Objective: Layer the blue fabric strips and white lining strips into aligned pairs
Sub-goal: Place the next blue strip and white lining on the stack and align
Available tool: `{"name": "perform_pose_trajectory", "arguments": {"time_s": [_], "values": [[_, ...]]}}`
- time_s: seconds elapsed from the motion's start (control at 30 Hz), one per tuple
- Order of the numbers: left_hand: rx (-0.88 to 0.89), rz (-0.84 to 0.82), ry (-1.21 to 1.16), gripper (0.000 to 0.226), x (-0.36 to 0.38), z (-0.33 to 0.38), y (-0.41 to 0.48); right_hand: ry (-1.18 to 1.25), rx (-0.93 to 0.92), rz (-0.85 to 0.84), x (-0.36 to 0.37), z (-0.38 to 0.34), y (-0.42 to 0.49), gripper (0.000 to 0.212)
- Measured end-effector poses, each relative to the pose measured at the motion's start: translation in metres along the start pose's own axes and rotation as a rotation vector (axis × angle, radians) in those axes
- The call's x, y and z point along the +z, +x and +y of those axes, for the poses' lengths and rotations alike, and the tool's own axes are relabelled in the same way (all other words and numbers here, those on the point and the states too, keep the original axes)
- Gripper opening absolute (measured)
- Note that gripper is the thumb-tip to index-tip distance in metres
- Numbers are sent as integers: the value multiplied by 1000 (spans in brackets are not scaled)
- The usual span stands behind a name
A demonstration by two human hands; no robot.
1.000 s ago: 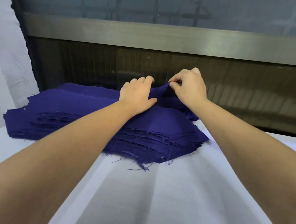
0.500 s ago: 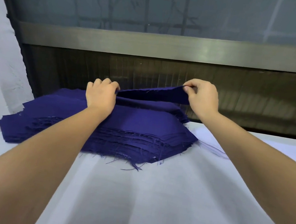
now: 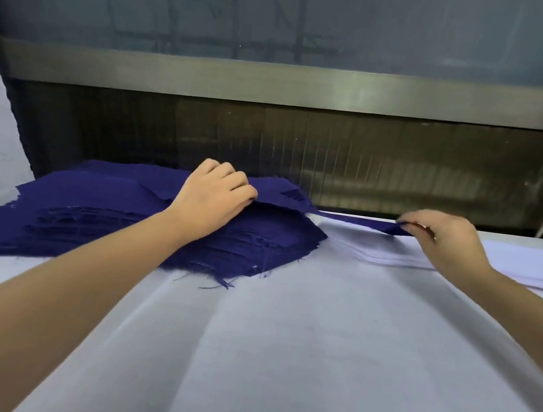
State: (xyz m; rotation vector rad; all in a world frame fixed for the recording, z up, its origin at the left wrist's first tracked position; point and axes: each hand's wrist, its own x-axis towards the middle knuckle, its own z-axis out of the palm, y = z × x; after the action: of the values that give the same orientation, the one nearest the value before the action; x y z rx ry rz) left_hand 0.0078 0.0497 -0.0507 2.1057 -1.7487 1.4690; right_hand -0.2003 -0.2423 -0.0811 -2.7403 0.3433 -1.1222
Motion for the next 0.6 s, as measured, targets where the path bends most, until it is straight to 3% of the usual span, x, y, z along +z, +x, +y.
{"name": "perform_pose_trajectory", "arguments": {"time_s": [0.13, 0.23, 0.33, 0.53, 0.6], "values": [[226, -72, -43, 9, -4, 26, 1, -217, -122, -161, -23, 14, -33, 20], [311, -123, -116, 11, -5, 51, 2, -336, -271, -229, -36, 23, -54, 32], [348, -171, -163, 4, -4, 71, 2, -361, -186, -351, -45, 30, -58, 29], [278, -253, -368, 9, -15, 99, 5, -370, -91, -432, -57, 41, -58, 24], [138, -373, -503, 17, -17, 104, 5, -403, -114, -509, -62, 40, -57, 27]]}}
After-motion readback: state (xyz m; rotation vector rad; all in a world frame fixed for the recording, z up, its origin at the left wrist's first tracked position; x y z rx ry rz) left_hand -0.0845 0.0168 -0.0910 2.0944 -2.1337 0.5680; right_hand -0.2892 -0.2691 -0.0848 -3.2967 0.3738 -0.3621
